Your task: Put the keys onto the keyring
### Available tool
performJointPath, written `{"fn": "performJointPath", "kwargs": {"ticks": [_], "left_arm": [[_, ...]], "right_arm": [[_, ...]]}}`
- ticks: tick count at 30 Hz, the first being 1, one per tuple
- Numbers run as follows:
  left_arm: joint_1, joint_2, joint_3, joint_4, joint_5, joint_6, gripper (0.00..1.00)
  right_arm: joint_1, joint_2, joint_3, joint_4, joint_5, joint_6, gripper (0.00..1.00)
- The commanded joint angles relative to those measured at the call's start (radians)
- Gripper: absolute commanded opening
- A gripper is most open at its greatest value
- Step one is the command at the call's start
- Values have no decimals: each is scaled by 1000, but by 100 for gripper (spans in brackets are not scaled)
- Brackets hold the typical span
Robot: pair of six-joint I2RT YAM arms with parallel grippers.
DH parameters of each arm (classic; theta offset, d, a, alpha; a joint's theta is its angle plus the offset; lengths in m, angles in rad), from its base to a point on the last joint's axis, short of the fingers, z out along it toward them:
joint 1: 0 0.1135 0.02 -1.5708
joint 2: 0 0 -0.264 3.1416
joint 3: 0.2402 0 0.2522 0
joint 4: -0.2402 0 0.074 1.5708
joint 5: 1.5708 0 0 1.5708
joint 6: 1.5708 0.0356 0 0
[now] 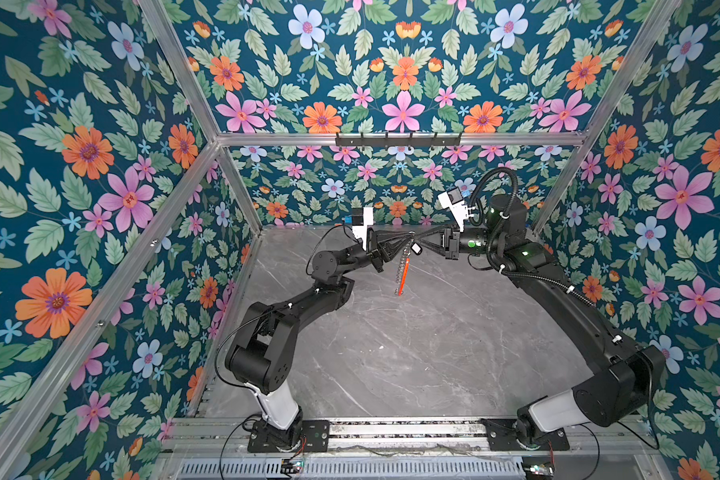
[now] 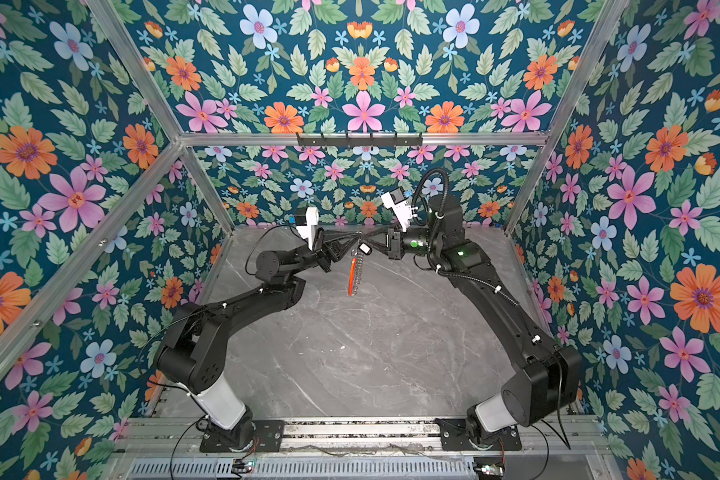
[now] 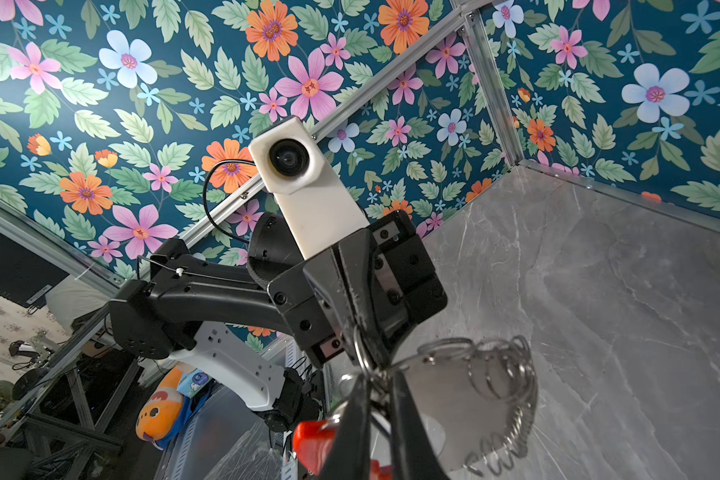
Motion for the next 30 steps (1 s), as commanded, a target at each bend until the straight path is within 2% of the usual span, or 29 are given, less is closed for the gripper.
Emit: {"fn": "performJointPath", "kwargs": {"ticks": [1, 8, 19, 21, 23, 26, 28, 30], "left_arm": [[-1, 4, 7, 50, 13, -16, 0], [-1, 18, 17, 55, 17, -32, 0], [3, 29, 23, 34, 46, -37, 0], [11, 15, 14, 2, 49, -8, 17], [24, -13, -8, -64, 54, 53, 25], [52, -81, -36, -250, 91, 206, 27], [73, -140, -41, -452, 127, 366, 27], [85, -204, -12, -771, 127, 605, 27]], "right_arm": [[6, 10, 17, 33, -5, 4, 12], [8, 25, 38, 23, -6, 4, 0], [8, 34, 44, -13, 59, -17, 0], [8, 28, 46, -60, 83, -53, 0], [8, 25, 44, -104, 107, -92, 0], [9, 29, 39, -161, 124, -138, 0], [16, 36, 44, -216, 149, -185, 0], [30, 45, 51, -277, 199, -243, 0]]}}
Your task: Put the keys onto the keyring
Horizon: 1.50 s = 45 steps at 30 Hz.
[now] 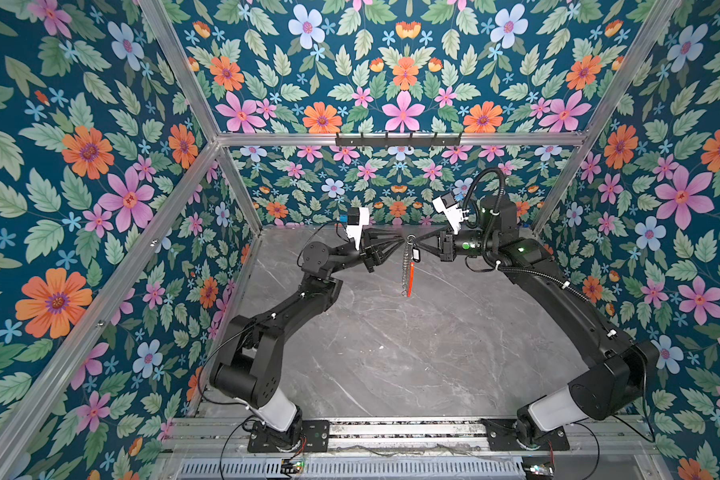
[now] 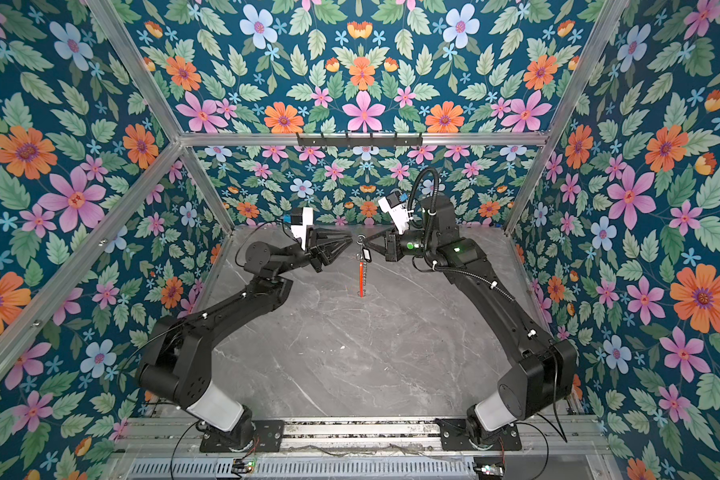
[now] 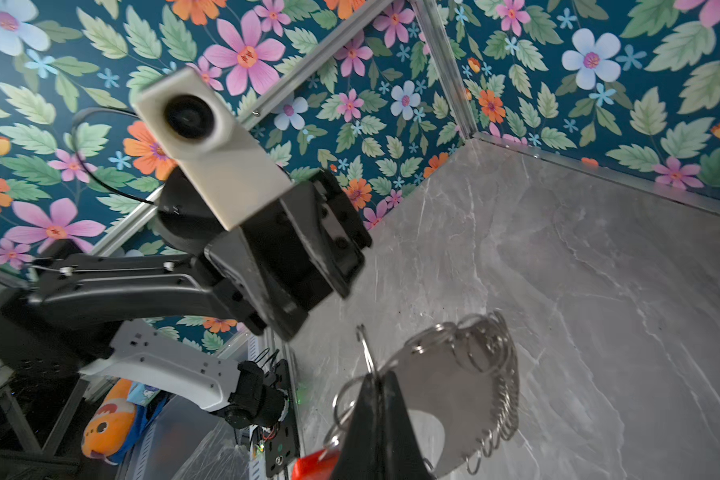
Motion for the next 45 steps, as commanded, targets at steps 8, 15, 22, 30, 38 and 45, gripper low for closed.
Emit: {"fn": "performJointPath", "kwargs": {"ticks": [8, 15, 22, 30, 38, 45], "left_arm": [[8, -26, 386, -1408, -1, 1022, 12], [8, 49, 522, -1550, 72, 1079, 20], [5, 69, 563, -1573, 132, 1064, 26], [-23, 83, 556, -1589, 118, 1063, 27], [-33, 102, 572, -1590, 106, 1060, 23], [-35, 106, 573, -1596, 101, 1060, 19]], "right_arm": [[80, 50, 37, -199, 237, -243, 0], [105, 62, 58, -241, 270, -282, 0], [106, 53, 53, -256, 282, -292, 0], [111, 46, 56, -237, 244, -278, 0], [114, 29, 48, -226, 224, -276, 0], [113, 21, 48, -221, 221, -277, 0]]}}
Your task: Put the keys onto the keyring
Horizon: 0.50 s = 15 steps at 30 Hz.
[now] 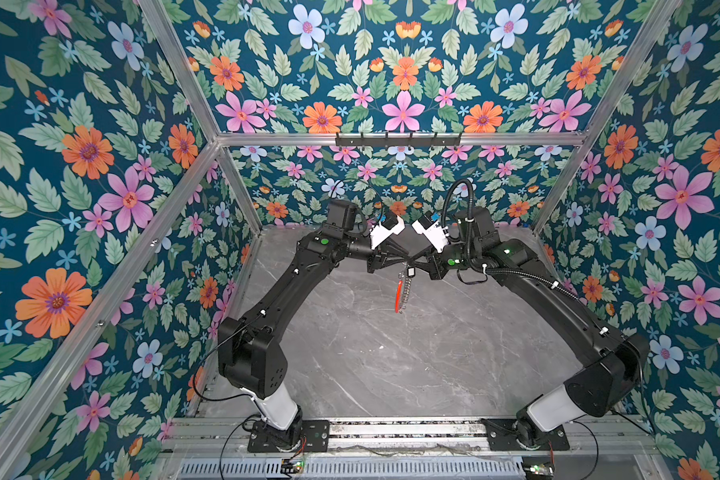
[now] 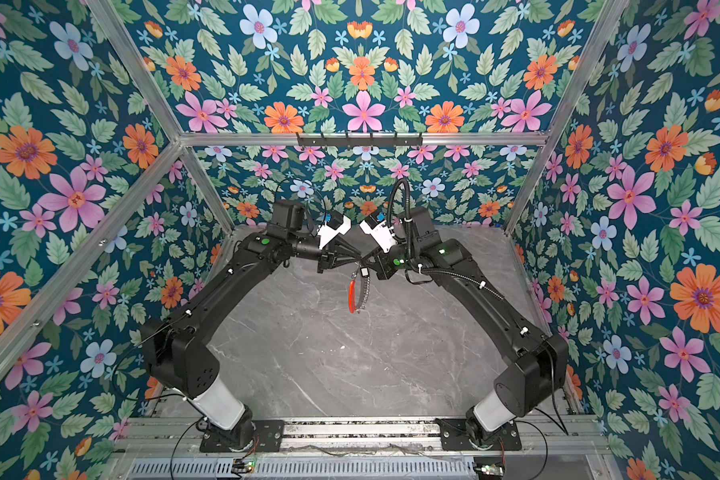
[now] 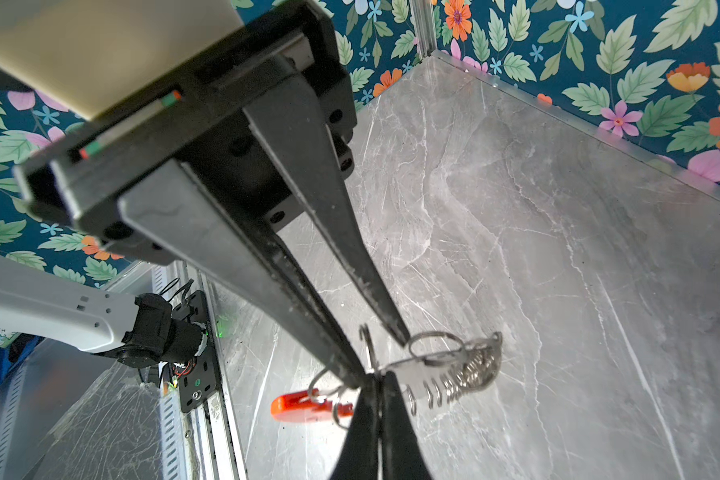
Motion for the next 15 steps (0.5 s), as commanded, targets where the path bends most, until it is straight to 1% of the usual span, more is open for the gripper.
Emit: {"fn": "performJointPath", "kwargs": {"ticks": [1, 8, 11, 13, 15], "left_arm": [[0, -1, 7, -8, 1, 11, 19], [0, -4, 7, -26, -8, 22, 18], [0, 1, 6, -26, -8, 22, 17], [0, 7, 7, -24, -3, 20, 12], [0, 15, 9, -22, 6, 16, 2]], "right_arm": [[1, -10, 1, 39, -24, -6, 0], [1, -7, 8, 43, -21, -3, 0], [1, -3, 13, 43, -25, -3, 0], [3, -2, 18, 39, -26, -4, 0], [3, 0, 21, 33, -25, -6, 0]]}}
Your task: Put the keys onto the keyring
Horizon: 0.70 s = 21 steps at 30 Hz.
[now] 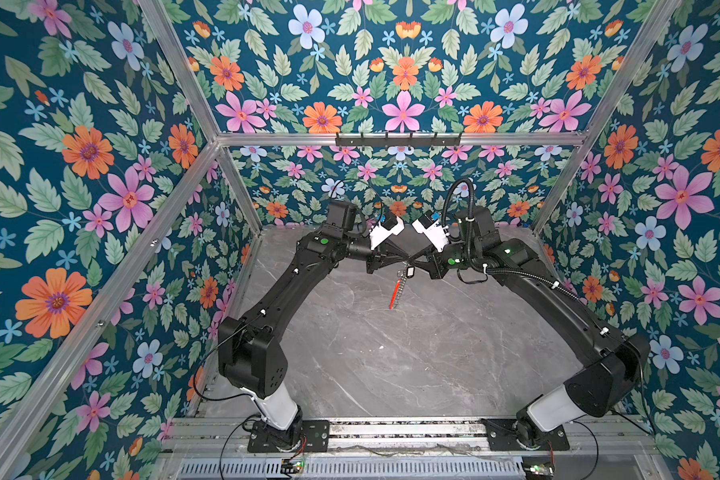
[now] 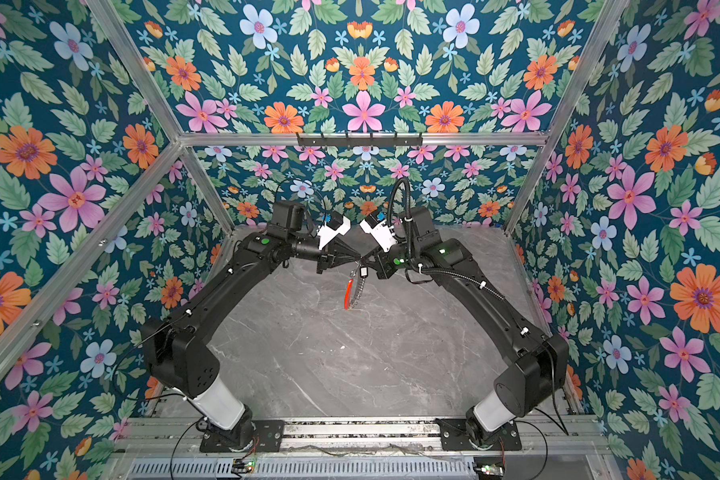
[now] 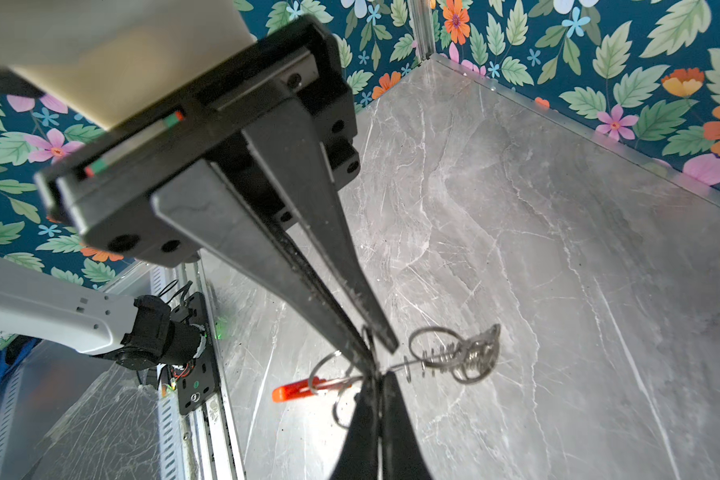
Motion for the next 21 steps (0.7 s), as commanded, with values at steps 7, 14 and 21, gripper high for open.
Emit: {"fn": "performJointPath", "kwargs": {"ticks": [7, 14, 21], "left_arm": [[-1, 17, -1, 32, 8, -10, 0], [12, -63, -205, 657, 12, -490, 0], [12, -100, -336, 1082, 9, -770, 0]], "right_arm": [[3, -15, -7, 33, -22, -8, 0], [-14, -69, -75, 72, 27, 18, 26], [-40, -90, -89, 95, -17, 34, 31]]}}
